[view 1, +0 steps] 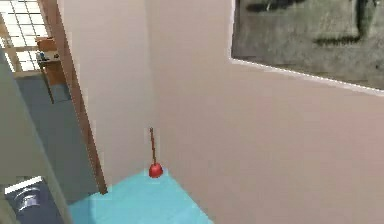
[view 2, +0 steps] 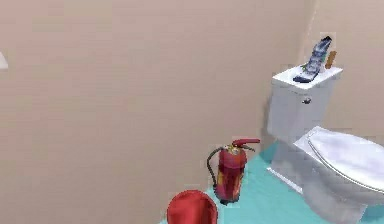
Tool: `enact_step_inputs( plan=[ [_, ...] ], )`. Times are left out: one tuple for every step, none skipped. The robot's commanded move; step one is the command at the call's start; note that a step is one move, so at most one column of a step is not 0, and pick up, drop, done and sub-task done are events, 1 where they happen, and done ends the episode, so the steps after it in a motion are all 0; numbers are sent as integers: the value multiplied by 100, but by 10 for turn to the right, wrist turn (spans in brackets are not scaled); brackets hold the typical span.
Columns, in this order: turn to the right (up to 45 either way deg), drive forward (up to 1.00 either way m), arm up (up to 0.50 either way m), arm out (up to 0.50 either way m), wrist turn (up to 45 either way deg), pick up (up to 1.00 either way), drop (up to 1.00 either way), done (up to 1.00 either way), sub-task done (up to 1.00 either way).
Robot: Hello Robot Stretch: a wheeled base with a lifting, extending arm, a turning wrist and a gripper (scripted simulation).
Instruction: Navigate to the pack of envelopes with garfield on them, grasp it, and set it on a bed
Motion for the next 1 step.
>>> enact_step_inputs(
  plan=[
    [0, 50, 0, 0, 0, 0, 0, 0, 0]
  ],
)
